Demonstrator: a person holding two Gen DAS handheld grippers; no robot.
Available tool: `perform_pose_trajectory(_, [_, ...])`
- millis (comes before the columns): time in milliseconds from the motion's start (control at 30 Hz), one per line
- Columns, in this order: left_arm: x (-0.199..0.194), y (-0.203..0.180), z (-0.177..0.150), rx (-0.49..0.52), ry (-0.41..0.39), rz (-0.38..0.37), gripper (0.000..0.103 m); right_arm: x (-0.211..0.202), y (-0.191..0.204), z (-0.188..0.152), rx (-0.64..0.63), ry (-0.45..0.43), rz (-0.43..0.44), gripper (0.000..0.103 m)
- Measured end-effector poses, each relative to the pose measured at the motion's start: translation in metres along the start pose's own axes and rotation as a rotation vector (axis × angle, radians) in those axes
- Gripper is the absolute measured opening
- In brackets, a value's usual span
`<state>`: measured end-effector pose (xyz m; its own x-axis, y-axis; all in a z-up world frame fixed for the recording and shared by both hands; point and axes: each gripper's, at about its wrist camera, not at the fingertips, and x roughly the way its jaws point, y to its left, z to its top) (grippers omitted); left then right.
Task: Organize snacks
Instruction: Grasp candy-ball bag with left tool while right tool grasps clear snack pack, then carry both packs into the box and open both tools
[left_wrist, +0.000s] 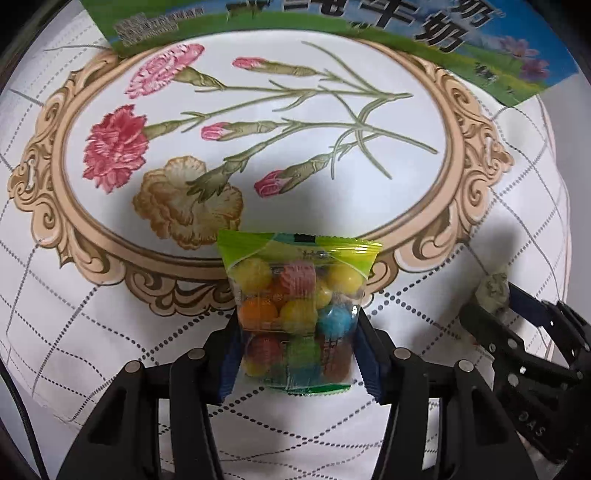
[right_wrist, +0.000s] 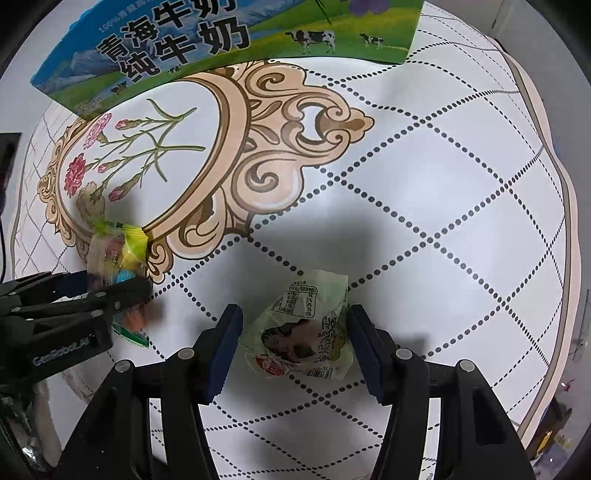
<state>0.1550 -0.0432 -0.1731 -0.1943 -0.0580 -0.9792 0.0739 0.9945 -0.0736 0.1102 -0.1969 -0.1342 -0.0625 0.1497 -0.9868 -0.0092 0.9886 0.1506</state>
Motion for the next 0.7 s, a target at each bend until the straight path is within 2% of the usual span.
perform_pose_trajectory(233, [0.001, -0.011, 0.011, -0.005, -0.029, 0.024, 0.048, 0.009, -0.001, -0.004, 0.019, 0.003, 0.005, 0.06])
perform_pose_trajectory(367, [-0.015, -0.013, 0.011, -0.003, -0.023, -0.004, 0.047, 0.009, 0.0, -0.003, 0.023, -0.016, 0.018, 0.059])
perform_pose_trajectory(500, [-0.045, -0.02, 0.014, 0.013, -0.043, -0.054, 0.047, -0.006, -0.006, 0.002, 0.036, -0.024, 0.059, 0.059])
perform_pose_trajectory(600, [-0.078, -0.032, 0.022, 0.037, -0.09, -0.105, 0.047, -0.028, -0.012, 0.011, 0.046, -0.047, 0.094, 0.059])
perform_pose_trajectory(700, [-0.121, -0.042, 0.036, 0.059, -0.158, -0.156, 0.047, -0.063, -0.016, 0.024, 0.051, -0.108, 0.132, 0.059])
